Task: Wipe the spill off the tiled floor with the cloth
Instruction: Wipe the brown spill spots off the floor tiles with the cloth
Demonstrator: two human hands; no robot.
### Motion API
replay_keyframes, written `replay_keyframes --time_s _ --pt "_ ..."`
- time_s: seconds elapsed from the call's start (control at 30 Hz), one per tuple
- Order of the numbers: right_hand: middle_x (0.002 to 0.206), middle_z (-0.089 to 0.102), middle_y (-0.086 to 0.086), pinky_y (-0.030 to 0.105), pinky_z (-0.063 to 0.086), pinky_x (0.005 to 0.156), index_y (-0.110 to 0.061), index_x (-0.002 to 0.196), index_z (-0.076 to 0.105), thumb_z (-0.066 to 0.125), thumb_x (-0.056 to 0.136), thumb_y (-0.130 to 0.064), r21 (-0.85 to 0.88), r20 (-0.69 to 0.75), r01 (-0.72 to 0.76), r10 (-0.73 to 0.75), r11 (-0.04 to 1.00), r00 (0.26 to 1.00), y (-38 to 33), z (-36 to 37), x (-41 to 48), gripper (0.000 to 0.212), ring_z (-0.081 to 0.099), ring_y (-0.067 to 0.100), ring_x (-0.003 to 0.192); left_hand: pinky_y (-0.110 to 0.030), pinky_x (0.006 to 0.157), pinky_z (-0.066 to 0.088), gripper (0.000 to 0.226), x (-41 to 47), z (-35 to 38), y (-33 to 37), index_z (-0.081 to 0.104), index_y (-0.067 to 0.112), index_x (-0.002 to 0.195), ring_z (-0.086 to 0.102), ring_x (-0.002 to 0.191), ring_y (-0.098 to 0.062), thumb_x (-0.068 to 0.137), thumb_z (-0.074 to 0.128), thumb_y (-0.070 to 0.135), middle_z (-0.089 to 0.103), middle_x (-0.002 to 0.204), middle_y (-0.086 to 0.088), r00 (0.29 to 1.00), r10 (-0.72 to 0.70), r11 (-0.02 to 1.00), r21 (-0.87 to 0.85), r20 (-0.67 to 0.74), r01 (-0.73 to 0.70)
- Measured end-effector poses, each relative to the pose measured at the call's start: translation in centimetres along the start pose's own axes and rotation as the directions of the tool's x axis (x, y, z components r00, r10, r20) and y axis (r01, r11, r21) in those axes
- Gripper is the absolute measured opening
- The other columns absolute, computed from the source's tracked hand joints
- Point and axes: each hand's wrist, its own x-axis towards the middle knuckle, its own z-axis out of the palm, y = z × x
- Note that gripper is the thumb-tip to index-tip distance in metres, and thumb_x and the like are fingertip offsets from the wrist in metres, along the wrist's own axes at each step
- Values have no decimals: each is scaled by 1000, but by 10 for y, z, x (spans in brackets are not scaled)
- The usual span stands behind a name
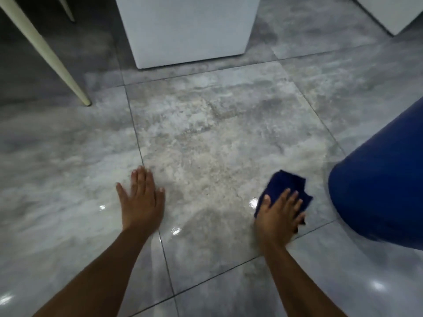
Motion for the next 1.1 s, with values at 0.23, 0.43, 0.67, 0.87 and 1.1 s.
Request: replay_keyframes --time_s 0.23,0.43,0.67,0.87,1.1 --pt "152 33 19 52 17 114 -2 145 36 12 99 -49 19 82 477 -477 879 875 -77 27 -164 70 28 35 141 -46 115 -16 67 -8 -15 -52 5 10 152 -12 146 -15 96 8 46 -3 161 -6 989 -146 988 -53 -19 145" --pt "155 27 16 52 11 117 -6 149 27 29 97 -46 12 23 433 -434 901 901 -123 31 -71 66 22 32 144 -45 117 -12 62 -32 -19 -86 2 10 153 -12 147 -15 101 16 42 -5 161 -5 980 -200 978 -55 18 200" --pt "152 33 20 57 18 112 -11 147 35 16 99 -47 25 76 552 -552 834 830 -92 33 -183 63 31 38 139 -40 116 -16 70 -39 -26 -118 2 12 152 -15 144 -10 93 2 49 -5 161 -3 983 -178 982 -76 -40 175" --pt "155 29 12 52 17 117 -20 149 34 31 98 -46 62 81 820 -822 569 564 -198 45 -151 57 26 32 144 -39 115 -19 63 -26 -33 -124 0 14 153 -14 146 -12 98 5 45 -7 161 -3 961 -263 963 -83 -84 256" --pt "160 15 11 50 1 119 -19 153 18 22 100 -47 48 68 563 -565 825 823 -188 42 -92 60 8 28 148 -43 117 -15 63 -37 -23 -145 -4 13 152 -17 146 -15 100 15 43 -12 160 -4 949 -312 949 -62 -45 309"
